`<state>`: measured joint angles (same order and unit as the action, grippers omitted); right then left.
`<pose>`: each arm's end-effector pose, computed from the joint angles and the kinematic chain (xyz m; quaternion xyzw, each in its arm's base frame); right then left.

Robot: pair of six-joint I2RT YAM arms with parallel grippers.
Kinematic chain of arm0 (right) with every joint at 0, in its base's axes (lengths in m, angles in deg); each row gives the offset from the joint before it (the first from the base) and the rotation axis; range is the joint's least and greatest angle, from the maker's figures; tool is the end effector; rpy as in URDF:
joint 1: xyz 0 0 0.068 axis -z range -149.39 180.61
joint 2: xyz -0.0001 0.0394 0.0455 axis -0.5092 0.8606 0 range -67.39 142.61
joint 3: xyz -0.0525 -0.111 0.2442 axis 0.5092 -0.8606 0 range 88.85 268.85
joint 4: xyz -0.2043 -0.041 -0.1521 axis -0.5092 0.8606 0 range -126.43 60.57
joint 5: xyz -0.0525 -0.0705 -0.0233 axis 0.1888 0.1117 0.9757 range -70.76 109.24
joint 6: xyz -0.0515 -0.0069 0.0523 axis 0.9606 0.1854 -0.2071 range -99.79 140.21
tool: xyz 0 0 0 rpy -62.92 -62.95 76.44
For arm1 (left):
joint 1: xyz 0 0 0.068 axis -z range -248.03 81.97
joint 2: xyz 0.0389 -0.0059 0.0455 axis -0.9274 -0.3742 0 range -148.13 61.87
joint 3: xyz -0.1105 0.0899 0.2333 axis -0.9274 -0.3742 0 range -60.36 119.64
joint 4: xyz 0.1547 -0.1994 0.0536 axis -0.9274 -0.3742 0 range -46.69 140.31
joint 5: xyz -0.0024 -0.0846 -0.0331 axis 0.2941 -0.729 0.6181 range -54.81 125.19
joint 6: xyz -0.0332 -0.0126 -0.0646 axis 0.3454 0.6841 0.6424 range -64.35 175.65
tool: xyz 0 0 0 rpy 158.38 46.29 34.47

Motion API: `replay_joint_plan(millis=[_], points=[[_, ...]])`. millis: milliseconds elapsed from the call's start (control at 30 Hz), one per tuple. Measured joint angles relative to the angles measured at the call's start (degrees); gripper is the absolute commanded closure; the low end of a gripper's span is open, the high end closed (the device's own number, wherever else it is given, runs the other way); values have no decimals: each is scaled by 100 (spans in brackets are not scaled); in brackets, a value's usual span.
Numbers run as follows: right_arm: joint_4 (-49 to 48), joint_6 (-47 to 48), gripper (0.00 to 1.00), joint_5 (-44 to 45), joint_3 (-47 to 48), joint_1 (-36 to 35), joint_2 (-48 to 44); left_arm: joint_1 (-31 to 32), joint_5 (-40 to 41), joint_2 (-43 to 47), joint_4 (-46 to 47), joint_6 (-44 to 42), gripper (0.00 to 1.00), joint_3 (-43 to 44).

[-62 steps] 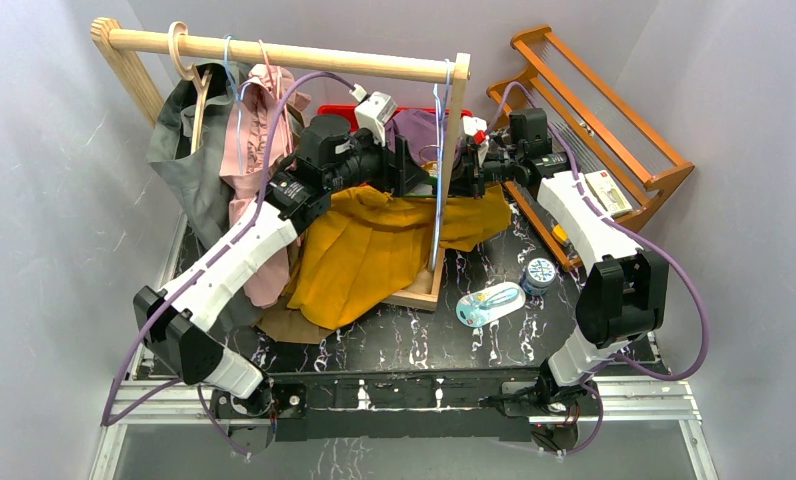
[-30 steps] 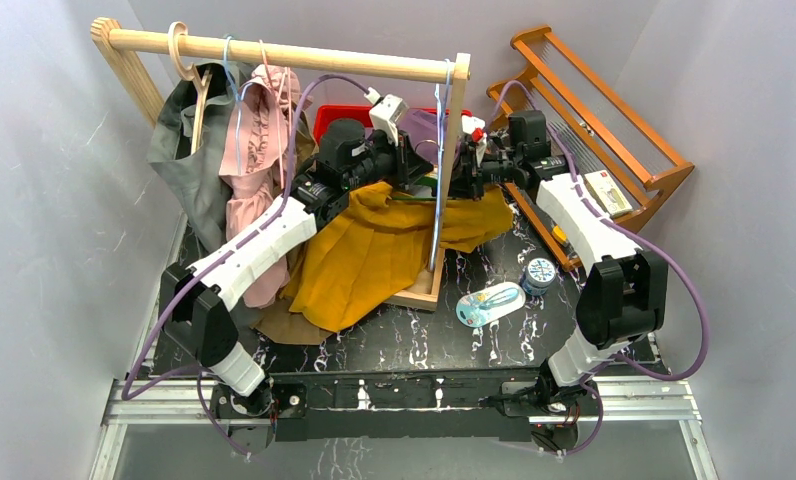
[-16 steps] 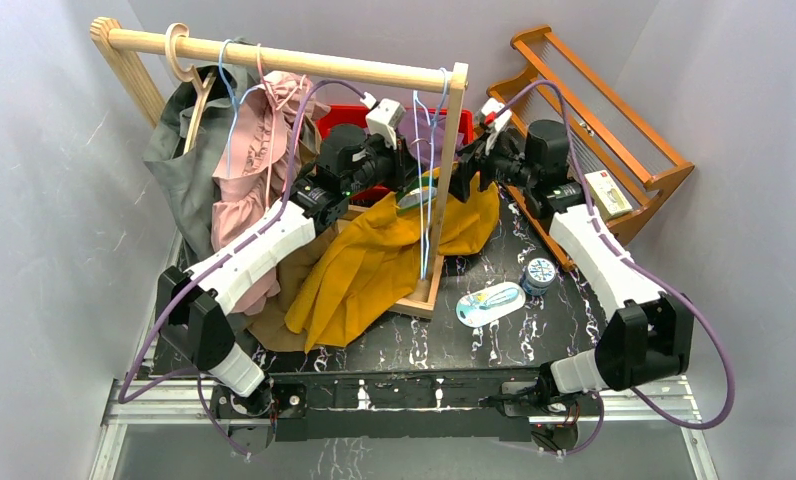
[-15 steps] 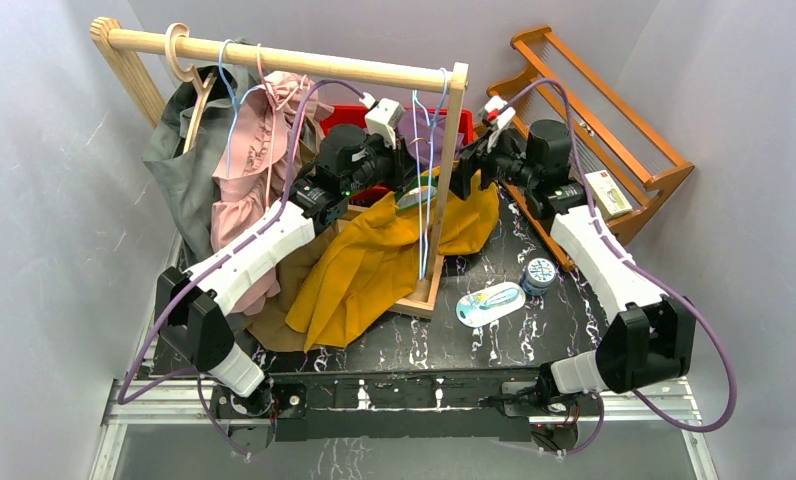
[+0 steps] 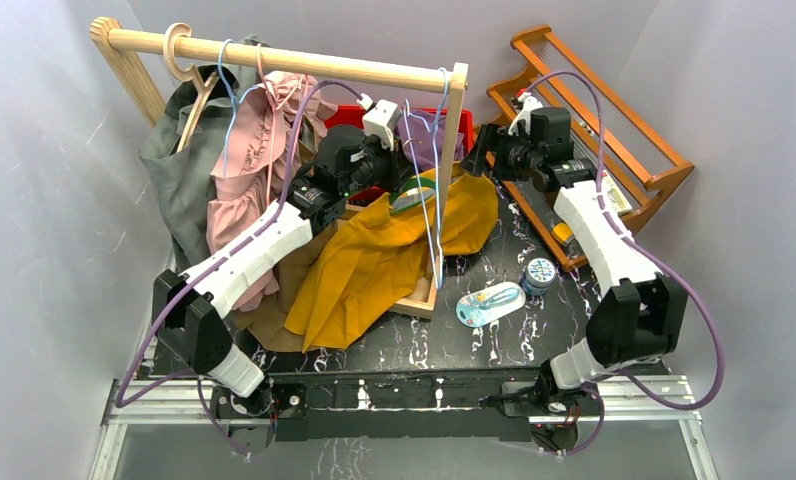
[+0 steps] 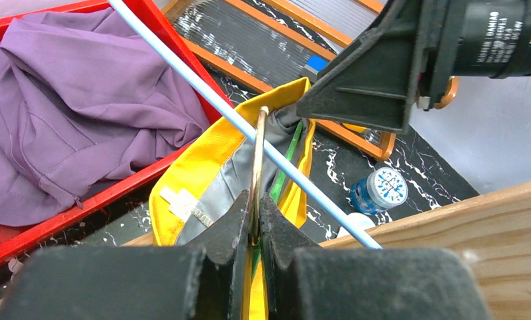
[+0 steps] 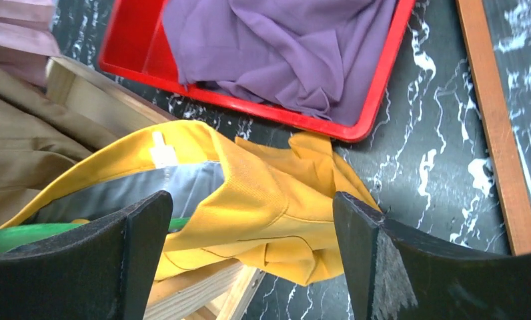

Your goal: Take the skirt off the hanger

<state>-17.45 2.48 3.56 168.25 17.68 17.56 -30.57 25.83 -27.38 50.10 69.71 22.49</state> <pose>0.3510 0.0976 0.3580 -0.0388 0.8357 0.2523 0.4863 0.3090 -0.2493 0.3952 0.2040 0.7177 -0.3430 0.5706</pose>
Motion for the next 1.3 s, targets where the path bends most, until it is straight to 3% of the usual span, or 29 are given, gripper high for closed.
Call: replay_joint_plan(millis=[133,333,500,800,933,1133,1200,1300], points=[[634,-96,16,105,389,7,387,0,17,22,-35,-22,100,0],[1266,-31,40,299,951,-66,859,0,15,24,-50,-39,100,0],[1405,-46,68,660,966,-133,885,0,17,55,-92,-42,100,0],[1228,-210,93,1123,962,-61,892,2,42,498,-157,-166,100,-173],[1191,-256,100,835,964,219,1023,20,96,758,-151,-238,100,-385],[1196,-26,100,544,857,798,1510,13,461,1412,98,-358,100,-732],[1005,35,100,186,616,863,1515,-4,555,1554,306,-354,100,-752],[170,-278,100,-1226,-24,767,1370,-4,664,1419,708,-162,100,-796]])
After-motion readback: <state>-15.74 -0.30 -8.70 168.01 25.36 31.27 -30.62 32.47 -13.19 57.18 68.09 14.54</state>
